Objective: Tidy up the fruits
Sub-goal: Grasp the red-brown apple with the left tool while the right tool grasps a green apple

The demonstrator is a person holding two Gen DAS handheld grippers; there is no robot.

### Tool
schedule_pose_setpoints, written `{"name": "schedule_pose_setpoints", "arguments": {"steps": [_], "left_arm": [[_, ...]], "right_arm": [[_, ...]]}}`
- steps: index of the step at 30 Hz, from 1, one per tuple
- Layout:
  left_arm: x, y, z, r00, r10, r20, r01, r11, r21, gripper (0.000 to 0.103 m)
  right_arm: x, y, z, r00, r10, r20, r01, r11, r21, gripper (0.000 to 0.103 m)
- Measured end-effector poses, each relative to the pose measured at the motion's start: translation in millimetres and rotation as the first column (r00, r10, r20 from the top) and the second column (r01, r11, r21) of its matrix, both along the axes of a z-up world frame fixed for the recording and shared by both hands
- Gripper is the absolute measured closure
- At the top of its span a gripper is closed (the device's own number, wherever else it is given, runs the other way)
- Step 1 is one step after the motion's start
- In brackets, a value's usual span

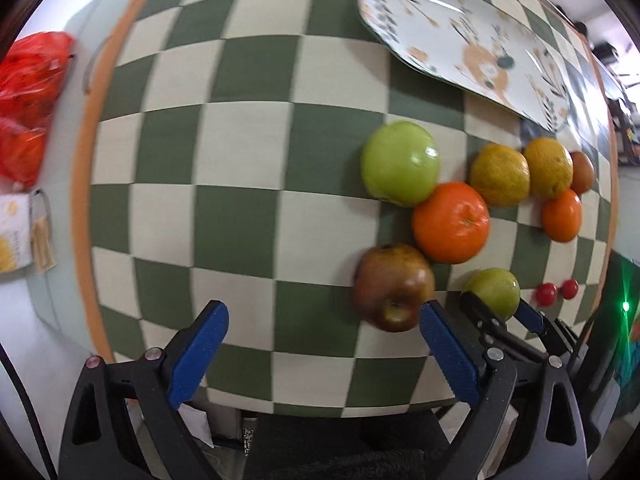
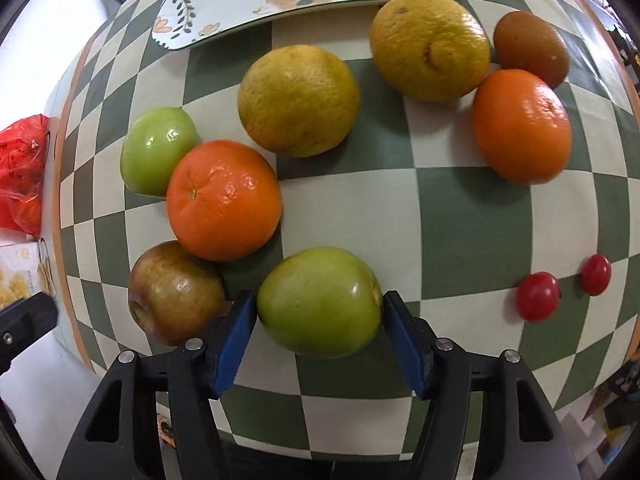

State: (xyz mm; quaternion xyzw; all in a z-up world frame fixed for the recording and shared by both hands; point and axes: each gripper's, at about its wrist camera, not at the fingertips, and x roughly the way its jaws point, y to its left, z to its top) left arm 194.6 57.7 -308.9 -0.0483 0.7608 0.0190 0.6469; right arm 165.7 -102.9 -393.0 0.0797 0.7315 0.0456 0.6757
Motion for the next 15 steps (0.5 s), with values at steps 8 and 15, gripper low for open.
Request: {"name": "schedule_pose_setpoints", "arguments": {"steps": [8,15], "left_arm": [[8.9,-48.9,-50.1,0.986,-0.141,-0.088,0.135,0.989,-0.064,0.024],[13.2,-59.8,-59.8,0.972,-0.218,-0.086,0.215,0.976,-0.040,0.042]], "right_arm": [[-32.1,-35.2,-7.9,0.995,-0.096,-0.038,0.094,0.995,-0.043,0.036],[-35.4,-23.4,-15.2,0.992,-0.122,-0.018,0.121,0.992,-0.047,0.036]]}}
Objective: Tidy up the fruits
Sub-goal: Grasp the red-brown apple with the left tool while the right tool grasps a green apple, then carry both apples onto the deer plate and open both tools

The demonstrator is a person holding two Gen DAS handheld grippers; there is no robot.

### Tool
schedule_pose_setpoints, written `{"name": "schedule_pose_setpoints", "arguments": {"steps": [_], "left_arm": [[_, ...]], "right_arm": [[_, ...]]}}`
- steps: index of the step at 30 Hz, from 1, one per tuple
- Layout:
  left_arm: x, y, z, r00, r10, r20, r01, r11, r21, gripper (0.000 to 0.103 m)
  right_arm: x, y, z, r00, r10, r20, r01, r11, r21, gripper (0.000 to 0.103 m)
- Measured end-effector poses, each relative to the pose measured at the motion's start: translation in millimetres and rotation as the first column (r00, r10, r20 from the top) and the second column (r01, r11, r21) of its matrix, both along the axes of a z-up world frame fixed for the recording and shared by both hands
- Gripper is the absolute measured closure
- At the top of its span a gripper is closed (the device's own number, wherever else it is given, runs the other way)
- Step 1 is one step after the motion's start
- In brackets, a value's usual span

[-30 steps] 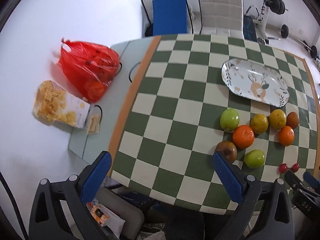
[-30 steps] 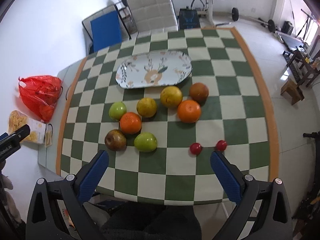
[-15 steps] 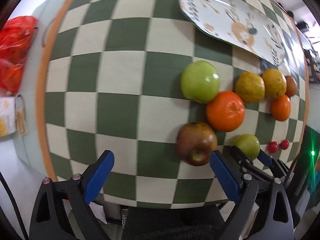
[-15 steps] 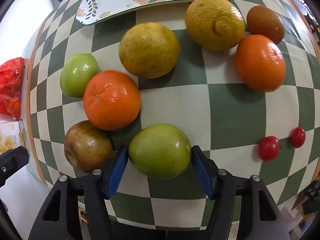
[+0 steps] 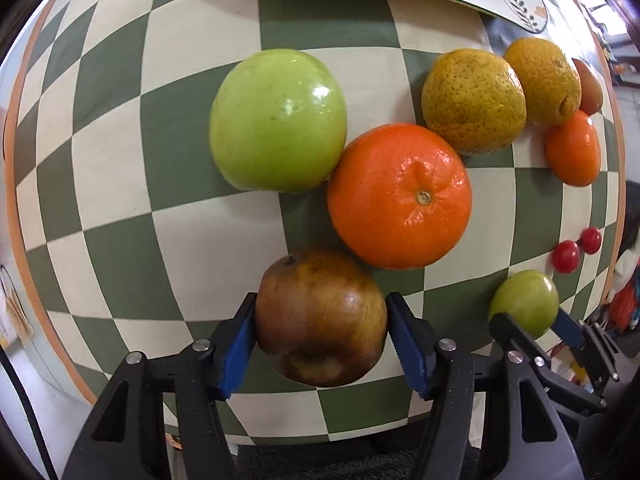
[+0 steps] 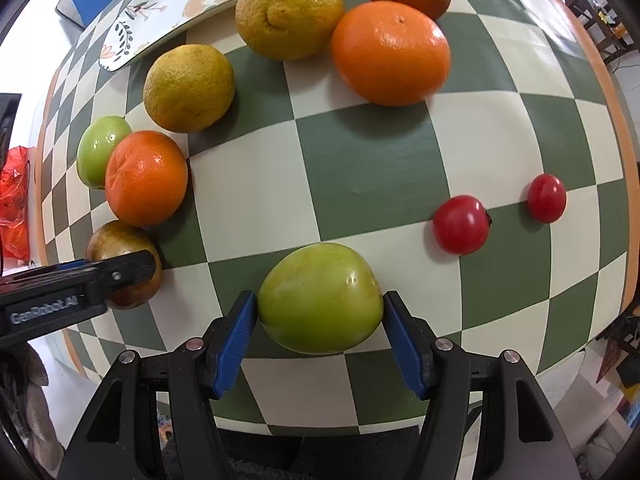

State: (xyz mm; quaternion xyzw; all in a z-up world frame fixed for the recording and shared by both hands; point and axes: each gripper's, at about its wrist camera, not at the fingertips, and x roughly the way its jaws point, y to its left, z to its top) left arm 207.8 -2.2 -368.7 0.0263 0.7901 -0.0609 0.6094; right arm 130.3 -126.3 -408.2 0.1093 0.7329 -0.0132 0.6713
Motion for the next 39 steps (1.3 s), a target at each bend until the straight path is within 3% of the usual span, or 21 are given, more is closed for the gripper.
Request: {"name": "schedule_pose_setpoints", "arguments": {"steps": [14,21,29,33,36,39], "left_arm": [[1.1,17.5,-2.2,0.999,0.011,0.042,-0.010,1.000,-0.019,0.043],[3.3,45.2,28.7,0.996,0.068,0.055,-0.065,0.996,-0.062,0.043],[59.9,51.8,89.0,0.980,0.164,0.112,-0.149,0.980,-0.130,0.043],[111.7,42.5,110.0,0.961,0.243,0.130,-0.215,0.956,-0.199,0.043],[157.3,28.6,105.3,0.946,0.288,0.149,-0.252,0.943,-0.218,0.043],[210.6,25.8,80.5,0.936,0.331,0.120,-0.300,0.928,-0.220,0.043]], "right_arm": [[6.9,-5.0,6.0,1.000,-0.026,-0.002,0.026,0.999,-0.018,0.037],[17.7,0.1,27.9,1.000,-0.004,0.023,0.004,1.000,0.021,0.037],[63.8,-17.3,84.2,0.993,-0.005,0.114,-0.012,0.989,0.147,0.037],[117.3,-28.0,107.6,0.986,-0.010,0.167,-0.024,0.979,0.201,0.037],[166.0,-42.5,116.2,0.979,-0.001,0.205,-0.043,0.977,0.207,0.037],[224.1,-26.9,96.3,0.974,0.031,0.224,-0.073,0.980,0.183,0.037]]}}
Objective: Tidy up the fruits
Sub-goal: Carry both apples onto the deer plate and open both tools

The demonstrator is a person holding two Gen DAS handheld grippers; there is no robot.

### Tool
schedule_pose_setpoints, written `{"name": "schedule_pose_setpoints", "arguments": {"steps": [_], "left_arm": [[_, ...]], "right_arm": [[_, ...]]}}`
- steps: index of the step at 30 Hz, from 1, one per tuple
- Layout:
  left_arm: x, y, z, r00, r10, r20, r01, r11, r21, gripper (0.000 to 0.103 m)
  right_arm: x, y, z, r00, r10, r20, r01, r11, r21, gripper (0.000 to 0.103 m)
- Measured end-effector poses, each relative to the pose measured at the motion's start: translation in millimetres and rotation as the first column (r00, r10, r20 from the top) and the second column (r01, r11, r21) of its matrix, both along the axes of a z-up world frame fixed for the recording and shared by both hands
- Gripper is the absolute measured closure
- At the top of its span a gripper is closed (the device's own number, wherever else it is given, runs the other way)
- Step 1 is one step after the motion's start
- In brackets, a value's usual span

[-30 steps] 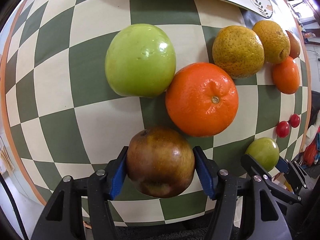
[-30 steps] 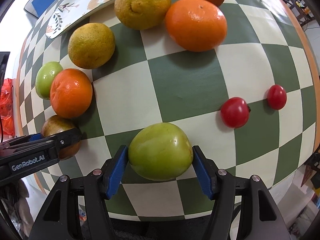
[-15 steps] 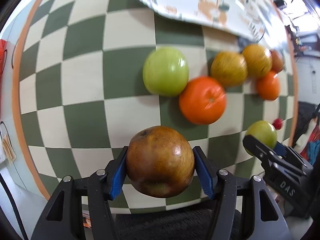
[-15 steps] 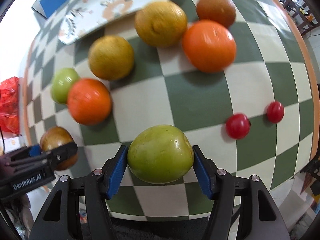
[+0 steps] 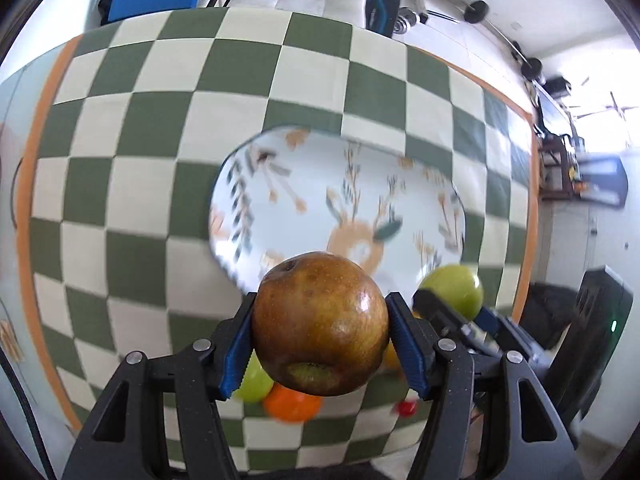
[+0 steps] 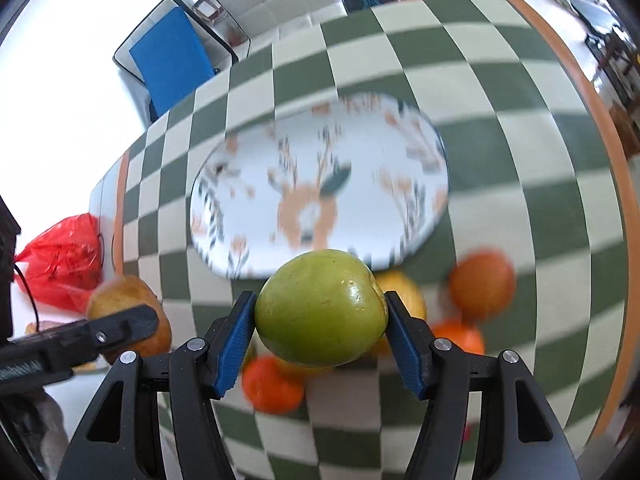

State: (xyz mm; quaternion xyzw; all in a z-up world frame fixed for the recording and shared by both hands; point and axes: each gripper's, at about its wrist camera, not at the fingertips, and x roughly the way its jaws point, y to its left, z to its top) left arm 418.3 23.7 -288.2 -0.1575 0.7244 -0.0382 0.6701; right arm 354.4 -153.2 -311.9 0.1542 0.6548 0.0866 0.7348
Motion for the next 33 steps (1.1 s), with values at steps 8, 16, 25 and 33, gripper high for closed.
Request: {"name": "schedule_pose_setpoints", "arguments": {"steps": [8,16,25,33], "left_arm": [[63.9,-1.9,-71.2,0.987,0.063,-0.148,-0.062,0.998,0.013,0.043],[68.6,-5.0,-83.6,0.982,0.076,-0.174,-0.074,0.997,0.021,0.042],[66.5,-15.5,-62.0,0.996,-0.007,-0.092,0.016,0.995,0.094,0.015],[37.0,-11.6,-26.4,0.996,-0.071,0.051,0.054,0.956,0.288,0.015]], "right_arm": [[93.1,18.2,-59.0,0.989,0.138,-0.051,-0.142,0.987,-0.074,0.037],[118.4,18.1,-80.1,0.976,0.202,-0.081,-0.208,0.976,-0.067,0.036],[115.3,8.2,-58.9,0.981,0.175,-0.079,-0.181,0.980,-0.076,0.012],[87.7,-2.2,-26.6,0.993,0.113,-0.040,-0.119,0.972,-0.205,0.008]]}}
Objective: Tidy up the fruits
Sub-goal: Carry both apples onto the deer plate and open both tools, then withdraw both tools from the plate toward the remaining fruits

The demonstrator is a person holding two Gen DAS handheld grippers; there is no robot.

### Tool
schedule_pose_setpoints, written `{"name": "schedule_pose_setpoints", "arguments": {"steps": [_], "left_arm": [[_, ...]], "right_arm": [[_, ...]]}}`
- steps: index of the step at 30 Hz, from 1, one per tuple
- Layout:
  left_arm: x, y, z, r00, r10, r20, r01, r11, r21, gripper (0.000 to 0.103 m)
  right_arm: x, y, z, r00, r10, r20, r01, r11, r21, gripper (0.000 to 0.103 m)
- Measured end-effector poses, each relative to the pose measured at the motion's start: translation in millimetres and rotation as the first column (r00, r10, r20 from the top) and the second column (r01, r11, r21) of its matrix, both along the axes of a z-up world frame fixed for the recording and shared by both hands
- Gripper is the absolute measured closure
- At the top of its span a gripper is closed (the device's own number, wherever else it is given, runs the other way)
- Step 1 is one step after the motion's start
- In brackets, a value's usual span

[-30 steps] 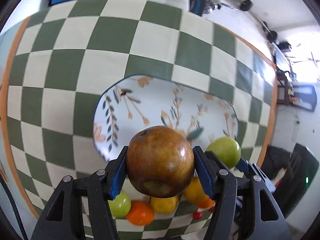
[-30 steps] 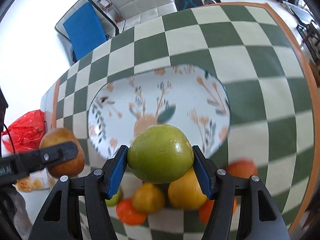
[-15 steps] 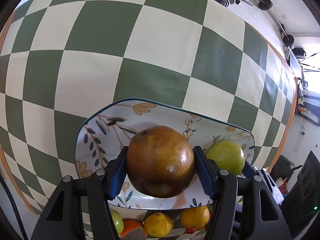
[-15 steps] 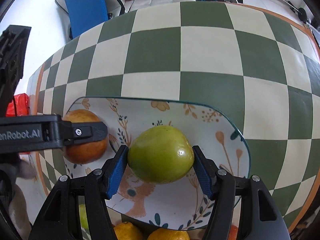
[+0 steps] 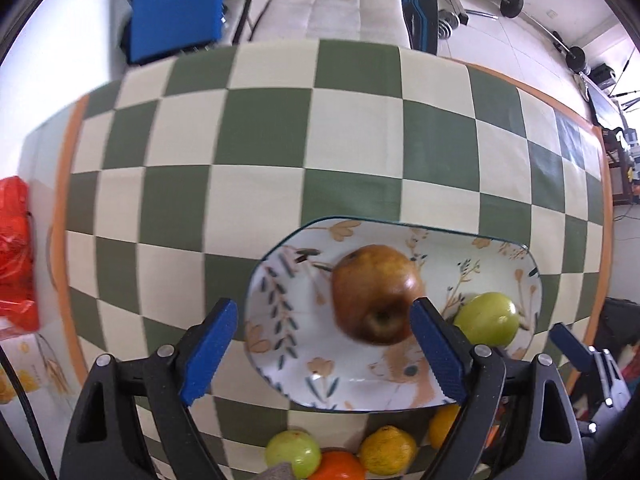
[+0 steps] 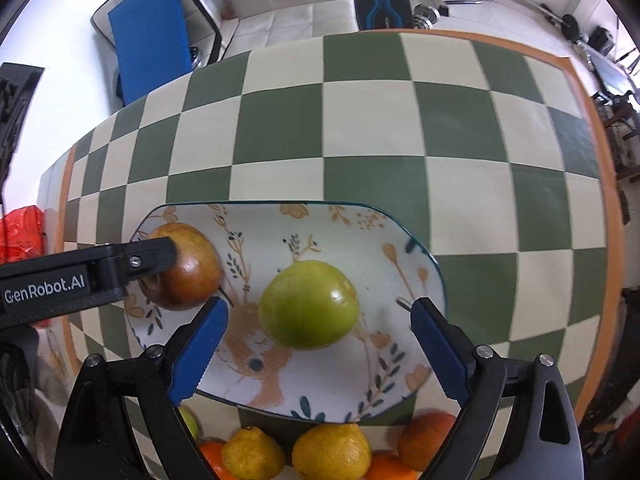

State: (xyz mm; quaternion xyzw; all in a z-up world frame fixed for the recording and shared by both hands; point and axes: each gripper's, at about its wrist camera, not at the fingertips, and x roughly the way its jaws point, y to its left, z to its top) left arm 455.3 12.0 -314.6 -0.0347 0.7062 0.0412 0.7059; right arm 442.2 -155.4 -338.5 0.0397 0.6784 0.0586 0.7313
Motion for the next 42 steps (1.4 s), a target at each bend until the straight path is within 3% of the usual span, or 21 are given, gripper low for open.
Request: {"name": "schedule_pose_setpoints", "arguments": {"steps": [3,11,29,34,42], "left_arm": [[-21.2,5.1,13.2,0.999,-0.015,0.051,0.012,0.999,0.046,0.015],[-83.2,4.3,48.3,0.986,-0.042,0.162,0.030,0.996,0.079,0.015],[-166.1,6.9,141.1,0.938,-0.075,0.337,0.049,0.995,0.084,0.015],[-183.2,3.3,154.1,0.930,-0.076,0.359,0.051,0.996,0.078,0.015],[-192.0,1.9,151.8,0.935,-0.054,0.350,0.036,0.998,0.058,0.015]], "right_arm": [[-14.9,-4.9,9.1,1.000,-0.006,0.006,0.006,0.999,-0.033,0.008],[-57.8,-11.8,38.6,0.998,-0.035,0.060,0.039,0.997,-0.073,0.008],[-150.1,-19.1,154.2,0.969,-0.045,0.242,0.059,0.997,-0.052,0.008],[-171.4,-18.8,177.7,0.959,-0.043,0.280,0.059,0.997,-0.047,0.008],[-189.2,-23.2,194.9,0.952,-0.063,0.299,0.070,0.998,-0.011,0.008]]}}
